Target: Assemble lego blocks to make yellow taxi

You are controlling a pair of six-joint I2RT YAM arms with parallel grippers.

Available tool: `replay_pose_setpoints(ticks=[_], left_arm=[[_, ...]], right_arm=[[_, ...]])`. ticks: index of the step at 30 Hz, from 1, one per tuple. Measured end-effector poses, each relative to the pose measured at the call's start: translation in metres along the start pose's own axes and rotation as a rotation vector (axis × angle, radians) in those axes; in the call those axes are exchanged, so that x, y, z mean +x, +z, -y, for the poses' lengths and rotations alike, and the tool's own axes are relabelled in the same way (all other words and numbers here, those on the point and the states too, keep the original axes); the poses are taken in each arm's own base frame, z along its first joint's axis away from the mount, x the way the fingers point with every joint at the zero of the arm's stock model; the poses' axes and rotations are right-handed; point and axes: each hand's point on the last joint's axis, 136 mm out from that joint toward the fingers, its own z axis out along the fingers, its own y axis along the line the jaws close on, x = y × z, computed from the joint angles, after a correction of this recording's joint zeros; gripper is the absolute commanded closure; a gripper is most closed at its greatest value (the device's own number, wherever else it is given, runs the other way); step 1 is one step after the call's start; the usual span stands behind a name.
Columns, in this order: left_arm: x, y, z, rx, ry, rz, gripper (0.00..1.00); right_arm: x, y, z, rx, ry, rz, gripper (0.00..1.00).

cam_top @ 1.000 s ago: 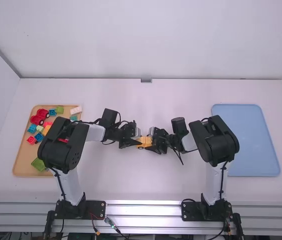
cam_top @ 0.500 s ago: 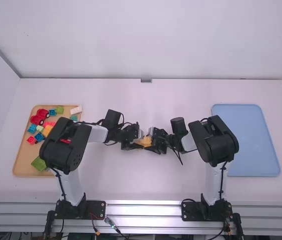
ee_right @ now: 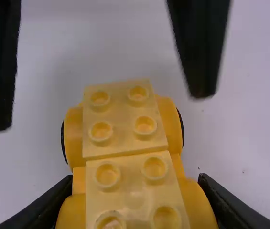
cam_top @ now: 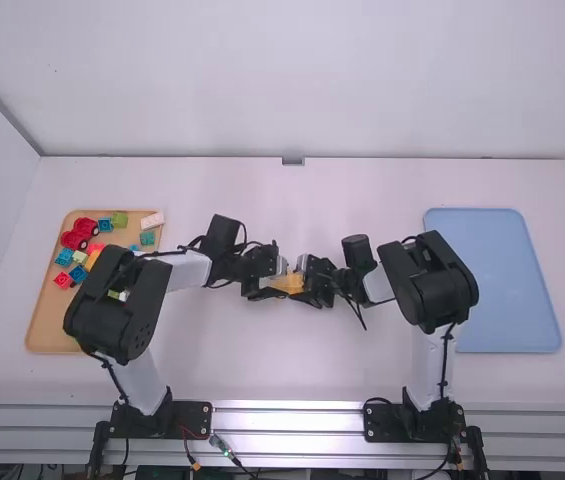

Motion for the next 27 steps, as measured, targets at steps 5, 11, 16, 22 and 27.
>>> replay_pose_setpoints(ticks=[5,11,16,22,27], left_arm=[[-0.013,-0.008,-0.004,-0.022,0.028,0.013,0.98],[-0.006,-0.007,-0.013,-0.063,-0.002,-0.025,0.98],[0.008,-0.001,-0.012,-0.061,-0.05,-0.054,0.98],[0.016,0.005,-0.009,-0.043,-0.075,-0.054,0.98],[0.018,0.005,-0.001,-0.011,-0.102,-0.055,0.98]], right_arm=[[0.0,0.0,0.0,0.0,0.0,0.0,0.39],[0.0,0.0,0.0,0.0,0.0,0.0,0.38],[0.0,0.0,0.0,0.0,-0.001,0.0,0.38],[0.0,0.0,0.0,0.0,-0.001,0.0,0.38],[0.0,0.0,0.0,0.001,-0.002,0.001,0.38]])
